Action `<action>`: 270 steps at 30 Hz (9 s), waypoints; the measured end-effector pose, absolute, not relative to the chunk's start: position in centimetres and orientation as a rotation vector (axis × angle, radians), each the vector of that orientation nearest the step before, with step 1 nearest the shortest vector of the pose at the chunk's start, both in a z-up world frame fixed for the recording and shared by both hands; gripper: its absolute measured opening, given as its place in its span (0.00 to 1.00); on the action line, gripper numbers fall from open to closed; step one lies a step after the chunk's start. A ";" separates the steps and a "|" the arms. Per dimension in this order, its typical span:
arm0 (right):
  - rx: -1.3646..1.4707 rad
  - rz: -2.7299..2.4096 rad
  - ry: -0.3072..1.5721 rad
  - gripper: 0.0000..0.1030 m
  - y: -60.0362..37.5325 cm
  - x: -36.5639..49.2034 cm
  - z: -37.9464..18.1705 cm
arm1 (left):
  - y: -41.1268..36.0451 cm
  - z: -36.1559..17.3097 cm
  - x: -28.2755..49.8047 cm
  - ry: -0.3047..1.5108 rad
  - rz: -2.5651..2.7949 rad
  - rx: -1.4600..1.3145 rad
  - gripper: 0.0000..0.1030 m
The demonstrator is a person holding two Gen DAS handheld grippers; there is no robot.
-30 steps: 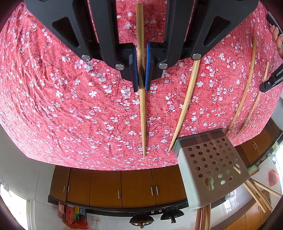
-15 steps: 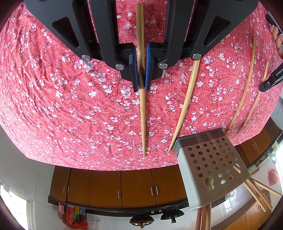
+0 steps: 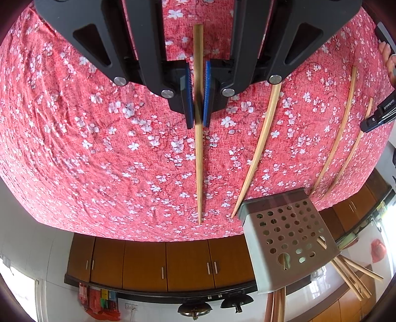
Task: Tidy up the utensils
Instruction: 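Lower both tools and close each on a loose bamboo chopstick, then lift both held chopsticks and carry them above the utensil holder, then open both tools to drop the chopsticks into the holder, then lower both tools and close each on one of the last chopsticks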
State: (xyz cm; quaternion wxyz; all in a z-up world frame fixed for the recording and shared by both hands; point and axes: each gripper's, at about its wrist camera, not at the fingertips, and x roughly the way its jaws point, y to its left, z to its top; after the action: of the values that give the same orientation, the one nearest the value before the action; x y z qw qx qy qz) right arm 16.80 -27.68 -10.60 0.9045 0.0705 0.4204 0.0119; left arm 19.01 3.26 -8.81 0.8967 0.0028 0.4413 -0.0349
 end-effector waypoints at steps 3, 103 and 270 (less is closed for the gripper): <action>0.153 0.028 0.867 0.08 -27.8 16.8 -10.5 | 3.5 -8.8 19.1 0.914 -0.080 -0.009 0.08; 0.237 0.153 0.206 0.08 -24.8 22.1 11.2 | -4.6 15.1 24.9 0.300 -0.212 -0.145 0.08; 0.136 0.027 0.875 0.08 -25.7 18.3 -10.3 | 3.1 -9.4 19.8 0.906 -0.049 0.010 0.12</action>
State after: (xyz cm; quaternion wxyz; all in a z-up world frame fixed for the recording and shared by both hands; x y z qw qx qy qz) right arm 18.26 -25.65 -10.31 0.9035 0.0660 0.4233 0.0129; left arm 19.85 3.13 -9.44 0.8989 0.0047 0.4376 -0.0238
